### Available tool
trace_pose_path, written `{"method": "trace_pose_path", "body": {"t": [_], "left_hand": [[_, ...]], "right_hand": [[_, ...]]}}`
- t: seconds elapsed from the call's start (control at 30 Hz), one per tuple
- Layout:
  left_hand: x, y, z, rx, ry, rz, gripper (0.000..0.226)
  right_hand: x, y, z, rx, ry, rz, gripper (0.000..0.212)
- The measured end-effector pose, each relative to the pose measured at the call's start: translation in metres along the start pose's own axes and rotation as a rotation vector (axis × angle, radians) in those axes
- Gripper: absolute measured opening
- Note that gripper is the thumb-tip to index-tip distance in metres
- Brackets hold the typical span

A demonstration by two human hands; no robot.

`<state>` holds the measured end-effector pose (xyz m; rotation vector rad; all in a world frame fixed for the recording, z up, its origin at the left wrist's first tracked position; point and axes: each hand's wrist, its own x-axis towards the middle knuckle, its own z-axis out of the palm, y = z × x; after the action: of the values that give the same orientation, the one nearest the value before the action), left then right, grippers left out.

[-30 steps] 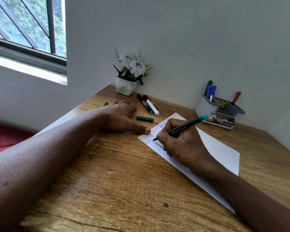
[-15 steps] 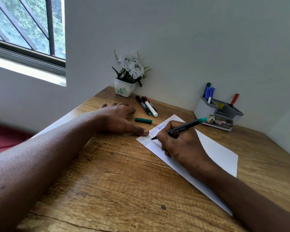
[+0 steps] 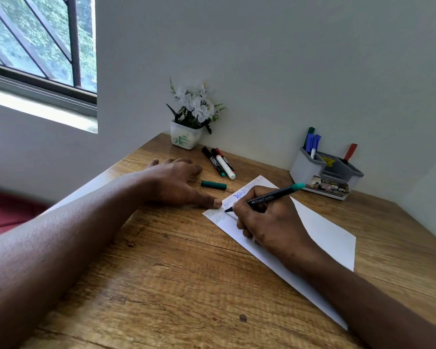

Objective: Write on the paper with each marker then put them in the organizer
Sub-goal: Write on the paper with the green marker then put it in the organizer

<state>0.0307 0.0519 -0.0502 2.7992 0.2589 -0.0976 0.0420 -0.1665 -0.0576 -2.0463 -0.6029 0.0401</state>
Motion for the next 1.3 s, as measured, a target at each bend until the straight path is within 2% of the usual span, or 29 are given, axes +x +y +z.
{"method": "trace_pose_path", "body": {"t": [0.07, 0.13, 0.27, 0.37, 0.47, 0.67, 0.77, 0.87, 0.93, 1.0, 1.3], "left_hand": [[0.001, -0.002, 0.001, 0.001, 0.015, 0.011, 0.116], [0.003, -0.004, 0.003, -0.024, 0.050, 0.031, 0.110], [0.003, -0.006, 0.006, -0.183, 0.270, 0.105, 0.079], [0.002, -0.003, 0.006, -0.128, 0.406, 0.205, 0.055], [0.003, 0.002, 0.009, -0.075, 0.423, 0.231, 0.044], [0.013, 0.002, 0.018, 0.026, 0.395, 0.208, 0.034], [0.014, 0.004, 0.018, 0.028, 0.486, 0.223, 0.020], [0.013, 0.003, 0.015, -0.217, 0.609, 0.296, 0.010], [0.011, 0.000, 0.011, -0.455, 0.588, 0.375, 0.009], [0.007, -0.001, 0.009, -0.546, 0.536, 0.434, 0.011], [-0.003, 0.005, 0.007, -0.426, 0.468, 0.508, 0.014]], "right_hand": [[0.001, 0.000, 0.000, 0.037, 0.018, 0.041, 0.013], [0.003, 0.002, -0.003, 0.191, 0.052, 0.123, 0.016], [0.008, 0.004, -0.010, 0.528, 0.033, 0.202, 0.016], [0.010, 0.007, -0.013, 0.697, -0.027, 0.213, 0.020], [0.011, 0.009, -0.018, 0.802, -0.093, 0.215, 0.028], [0.015, 0.010, -0.021, 0.859, -0.125, 0.233, 0.036], [0.015, 0.010, -0.022, 0.889, -0.133, 0.235, 0.038], [0.015, 0.010, -0.024, 0.929, -0.138, 0.241, 0.039], [0.015, 0.010, -0.024, 0.948, -0.141, 0.244, 0.037], [0.015, 0.010, -0.025, 0.961, -0.142, 0.238, 0.033], [0.014, 0.011, -0.025, 0.992, -0.142, 0.236, 0.023]]}}
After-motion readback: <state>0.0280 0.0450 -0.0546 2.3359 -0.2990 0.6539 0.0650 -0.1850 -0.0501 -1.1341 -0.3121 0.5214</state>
